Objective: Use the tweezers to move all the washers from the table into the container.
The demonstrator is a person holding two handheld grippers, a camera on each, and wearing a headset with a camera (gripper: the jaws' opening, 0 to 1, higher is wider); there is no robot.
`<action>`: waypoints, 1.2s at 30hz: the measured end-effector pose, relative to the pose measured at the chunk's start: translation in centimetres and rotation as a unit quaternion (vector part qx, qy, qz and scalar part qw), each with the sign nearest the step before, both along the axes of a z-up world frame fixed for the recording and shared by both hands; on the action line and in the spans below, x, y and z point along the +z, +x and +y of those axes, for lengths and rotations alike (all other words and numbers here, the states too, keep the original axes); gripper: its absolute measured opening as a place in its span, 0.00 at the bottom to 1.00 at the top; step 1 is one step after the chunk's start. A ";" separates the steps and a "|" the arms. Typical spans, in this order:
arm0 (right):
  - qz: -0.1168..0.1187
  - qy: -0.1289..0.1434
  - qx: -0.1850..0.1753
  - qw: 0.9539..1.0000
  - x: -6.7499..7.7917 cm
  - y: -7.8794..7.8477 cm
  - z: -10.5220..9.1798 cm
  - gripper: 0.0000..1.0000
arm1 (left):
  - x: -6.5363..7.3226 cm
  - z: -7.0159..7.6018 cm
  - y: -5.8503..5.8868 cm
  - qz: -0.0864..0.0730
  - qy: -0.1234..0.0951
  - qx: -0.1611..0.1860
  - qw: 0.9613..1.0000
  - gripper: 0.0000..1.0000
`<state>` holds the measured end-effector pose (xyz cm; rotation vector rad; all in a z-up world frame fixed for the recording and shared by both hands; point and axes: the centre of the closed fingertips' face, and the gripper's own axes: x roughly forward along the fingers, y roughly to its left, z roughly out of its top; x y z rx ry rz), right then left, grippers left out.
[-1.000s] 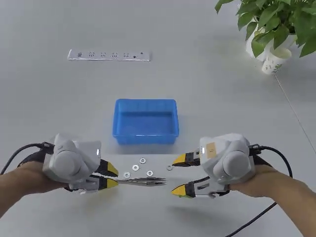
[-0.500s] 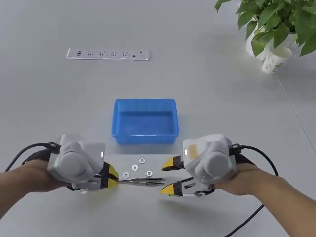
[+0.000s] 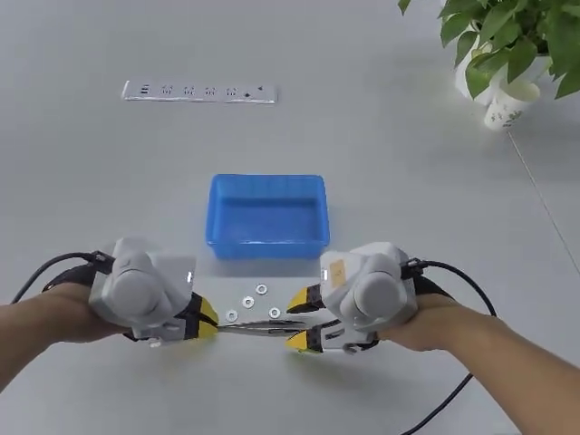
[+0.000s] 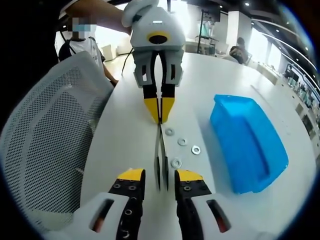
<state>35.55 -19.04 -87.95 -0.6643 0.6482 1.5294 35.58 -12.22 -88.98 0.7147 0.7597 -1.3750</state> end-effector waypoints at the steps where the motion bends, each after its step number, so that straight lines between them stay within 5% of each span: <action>1: 0.000 -0.001 0.002 1.000 -0.1 0.0 0.1 0.24 | 0.0 0.0 0.0 0.000 0.000 0.001 1.000 0.05; 21: 0.000 -0.017 0.020 1.000 -1.2 -0.2 1.1 0.17 | 0.0 0.0 0.0 0.005 0.003 0.003 1.000 0.05; 36: -0.027 -0.028 0.042 0.998 -1.3 -0.1 1.3 0.12 | 0.0 0.1 0.1 0.008 0.004 0.002 1.000 0.05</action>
